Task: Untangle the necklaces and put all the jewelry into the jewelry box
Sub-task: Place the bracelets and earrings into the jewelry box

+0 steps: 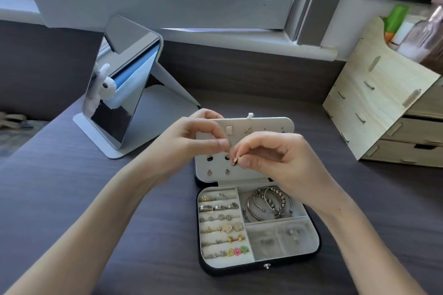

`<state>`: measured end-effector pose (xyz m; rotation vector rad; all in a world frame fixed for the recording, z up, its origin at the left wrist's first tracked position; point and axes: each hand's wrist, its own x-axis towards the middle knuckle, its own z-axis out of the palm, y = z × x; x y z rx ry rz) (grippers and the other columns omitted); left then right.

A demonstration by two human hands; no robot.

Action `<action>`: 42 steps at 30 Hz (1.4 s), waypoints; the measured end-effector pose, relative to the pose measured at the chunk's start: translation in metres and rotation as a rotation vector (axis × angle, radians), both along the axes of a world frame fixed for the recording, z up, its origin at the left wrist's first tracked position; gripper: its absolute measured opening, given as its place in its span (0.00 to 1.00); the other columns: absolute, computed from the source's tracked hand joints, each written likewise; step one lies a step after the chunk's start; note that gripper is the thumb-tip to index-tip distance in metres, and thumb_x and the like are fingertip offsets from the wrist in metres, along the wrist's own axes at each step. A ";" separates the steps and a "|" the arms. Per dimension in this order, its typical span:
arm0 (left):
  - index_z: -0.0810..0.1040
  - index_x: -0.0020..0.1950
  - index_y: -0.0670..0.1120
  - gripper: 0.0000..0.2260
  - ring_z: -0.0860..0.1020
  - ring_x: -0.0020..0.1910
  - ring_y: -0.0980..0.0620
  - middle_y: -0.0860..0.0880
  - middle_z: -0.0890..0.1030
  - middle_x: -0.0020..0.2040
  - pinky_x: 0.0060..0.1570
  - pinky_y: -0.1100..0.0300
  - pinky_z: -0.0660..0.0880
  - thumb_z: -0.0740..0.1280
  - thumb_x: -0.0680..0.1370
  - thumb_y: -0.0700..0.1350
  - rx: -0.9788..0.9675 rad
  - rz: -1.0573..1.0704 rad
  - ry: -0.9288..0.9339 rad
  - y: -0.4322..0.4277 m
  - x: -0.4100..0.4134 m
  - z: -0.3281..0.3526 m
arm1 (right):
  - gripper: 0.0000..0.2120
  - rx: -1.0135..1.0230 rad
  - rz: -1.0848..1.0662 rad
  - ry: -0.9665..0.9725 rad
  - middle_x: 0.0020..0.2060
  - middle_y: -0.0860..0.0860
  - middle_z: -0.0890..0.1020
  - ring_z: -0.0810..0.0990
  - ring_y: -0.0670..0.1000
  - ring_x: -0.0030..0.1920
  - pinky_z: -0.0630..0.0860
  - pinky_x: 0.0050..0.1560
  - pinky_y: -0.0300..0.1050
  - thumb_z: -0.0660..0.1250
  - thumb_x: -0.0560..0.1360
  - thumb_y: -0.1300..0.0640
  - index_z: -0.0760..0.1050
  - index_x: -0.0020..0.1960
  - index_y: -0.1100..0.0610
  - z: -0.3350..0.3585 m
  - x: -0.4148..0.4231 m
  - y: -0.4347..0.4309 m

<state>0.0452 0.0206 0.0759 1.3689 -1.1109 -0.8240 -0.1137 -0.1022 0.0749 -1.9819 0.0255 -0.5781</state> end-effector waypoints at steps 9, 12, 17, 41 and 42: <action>0.82 0.34 0.47 0.05 0.78 0.46 0.48 0.44 0.81 0.43 0.52 0.53 0.71 0.69 0.69 0.45 -0.035 0.195 0.140 0.003 -0.001 -0.004 | 0.10 -0.691 -0.538 -0.201 0.33 0.46 0.76 0.71 0.49 0.36 0.71 0.35 0.47 0.68 0.72 0.48 0.83 0.40 0.53 -0.027 0.013 0.003; 0.81 0.33 0.48 0.05 0.79 0.44 0.52 0.46 0.82 0.42 0.51 0.55 0.72 0.68 0.68 0.46 -0.015 0.233 0.167 0.004 0.001 -0.004 | 0.10 -0.745 -0.591 -0.163 0.32 0.47 0.74 0.70 0.50 0.36 0.71 0.38 0.50 0.67 0.72 0.47 0.83 0.39 0.52 -0.031 0.012 0.002; 0.81 0.33 0.49 0.06 0.74 0.50 0.46 0.44 0.81 0.45 0.52 0.53 0.66 0.67 0.68 0.48 0.015 0.239 0.196 0.006 0.003 -0.004 | 0.09 -0.697 -0.695 -0.160 0.32 0.45 0.72 0.70 0.50 0.37 0.66 0.41 0.50 0.67 0.72 0.46 0.82 0.39 0.49 -0.027 0.011 0.002; 0.81 0.37 0.45 0.07 0.80 0.52 0.42 0.40 0.82 0.50 0.56 0.50 0.74 0.65 0.71 0.42 -0.052 0.165 0.469 0.007 0.013 -0.012 | 0.08 -0.392 -0.662 -0.162 0.38 0.42 0.78 0.73 0.46 0.44 0.70 0.51 0.50 0.67 0.71 0.45 0.81 0.41 0.48 -0.034 -0.009 0.003; 0.81 0.37 0.45 0.07 0.80 0.52 0.42 0.40 0.82 0.50 0.56 0.50 0.73 0.65 0.71 0.42 -0.055 0.168 0.472 0.007 0.013 -0.012 | 0.09 -0.401 -0.671 -0.154 0.37 0.42 0.78 0.73 0.46 0.44 0.69 0.51 0.49 0.67 0.71 0.45 0.81 0.41 0.48 -0.035 -0.009 0.003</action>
